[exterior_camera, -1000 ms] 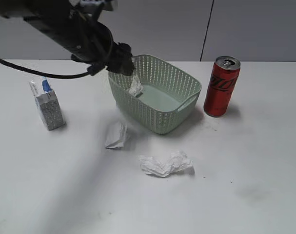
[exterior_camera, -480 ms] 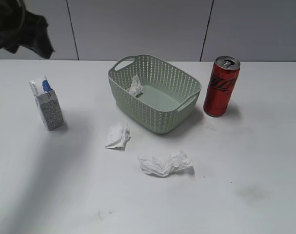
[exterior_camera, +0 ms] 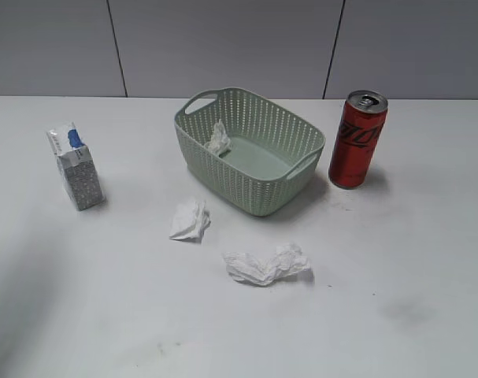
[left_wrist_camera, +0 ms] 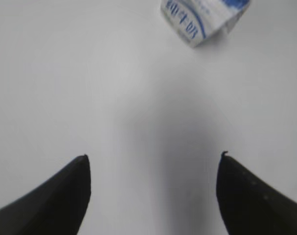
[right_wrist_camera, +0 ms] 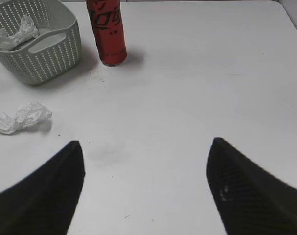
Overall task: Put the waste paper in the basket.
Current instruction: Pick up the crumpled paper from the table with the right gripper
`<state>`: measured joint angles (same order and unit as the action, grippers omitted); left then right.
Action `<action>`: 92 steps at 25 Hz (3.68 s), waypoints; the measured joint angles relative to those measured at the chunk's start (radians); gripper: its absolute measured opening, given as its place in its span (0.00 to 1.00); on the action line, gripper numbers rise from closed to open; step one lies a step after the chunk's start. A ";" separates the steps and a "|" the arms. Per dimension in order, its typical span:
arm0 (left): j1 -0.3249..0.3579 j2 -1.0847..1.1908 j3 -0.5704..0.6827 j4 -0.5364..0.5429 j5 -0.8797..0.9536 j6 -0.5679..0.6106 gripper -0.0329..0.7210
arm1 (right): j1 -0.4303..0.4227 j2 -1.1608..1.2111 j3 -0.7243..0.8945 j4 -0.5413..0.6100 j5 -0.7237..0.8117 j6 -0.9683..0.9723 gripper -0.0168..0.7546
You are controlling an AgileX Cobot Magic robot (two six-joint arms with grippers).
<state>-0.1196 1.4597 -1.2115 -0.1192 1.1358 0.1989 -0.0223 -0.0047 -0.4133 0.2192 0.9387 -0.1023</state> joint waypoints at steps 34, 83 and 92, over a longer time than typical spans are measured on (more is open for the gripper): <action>0.075 -1.365 0.707 -0.026 -0.100 -0.047 0.83 | 0.000 0.351 -0.070 0.163 -0.029 -0.160 0.78; 0.057 -1.465 0.707 -0.025 -0.103 -0.047 0.83 | 0.712 1.987 -0.651 -0.053 -0.442 0.330 0.75; 0.057 -1.465 0.707 -0.025 -0.103 -0.047 0.83 | 0.712 1.991 -0.651 -0.054 -0.447 0.331 0.20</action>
<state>-0.0627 -0.0051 -0.5050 -0.1441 1.0330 0.1516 0.6901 1.9868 -1.0646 0.1650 0.4922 0.2290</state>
